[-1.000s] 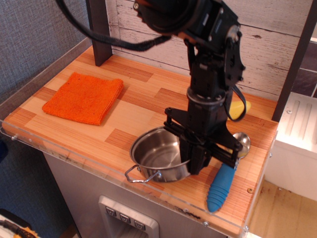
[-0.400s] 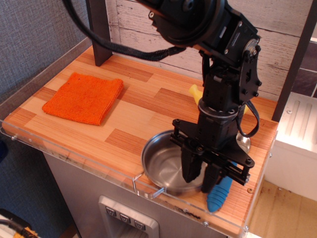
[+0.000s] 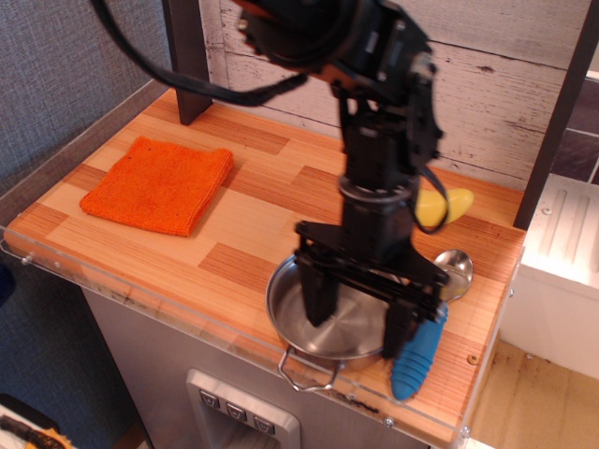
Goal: Put the pan on the lower left side of the blue spoon
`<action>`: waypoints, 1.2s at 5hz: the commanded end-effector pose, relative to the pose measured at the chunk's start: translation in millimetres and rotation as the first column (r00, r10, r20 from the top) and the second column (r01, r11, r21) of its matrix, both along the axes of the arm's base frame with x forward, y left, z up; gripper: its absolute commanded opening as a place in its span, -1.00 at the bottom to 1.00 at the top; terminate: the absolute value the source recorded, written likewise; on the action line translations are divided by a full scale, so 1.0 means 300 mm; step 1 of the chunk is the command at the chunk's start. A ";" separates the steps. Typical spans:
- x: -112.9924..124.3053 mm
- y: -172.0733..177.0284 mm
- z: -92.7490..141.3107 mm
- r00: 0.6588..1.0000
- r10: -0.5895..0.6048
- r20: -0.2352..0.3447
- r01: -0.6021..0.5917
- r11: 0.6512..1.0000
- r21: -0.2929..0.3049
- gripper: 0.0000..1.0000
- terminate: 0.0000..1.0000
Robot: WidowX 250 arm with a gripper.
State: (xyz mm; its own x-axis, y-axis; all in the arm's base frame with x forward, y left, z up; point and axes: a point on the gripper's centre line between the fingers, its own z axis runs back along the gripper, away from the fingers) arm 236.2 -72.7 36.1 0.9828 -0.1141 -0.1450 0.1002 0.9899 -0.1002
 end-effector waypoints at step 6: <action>0.029 0.258 0.360 0.976 0.107 0.191 -0.123 0.990 0.071 1.00 1.00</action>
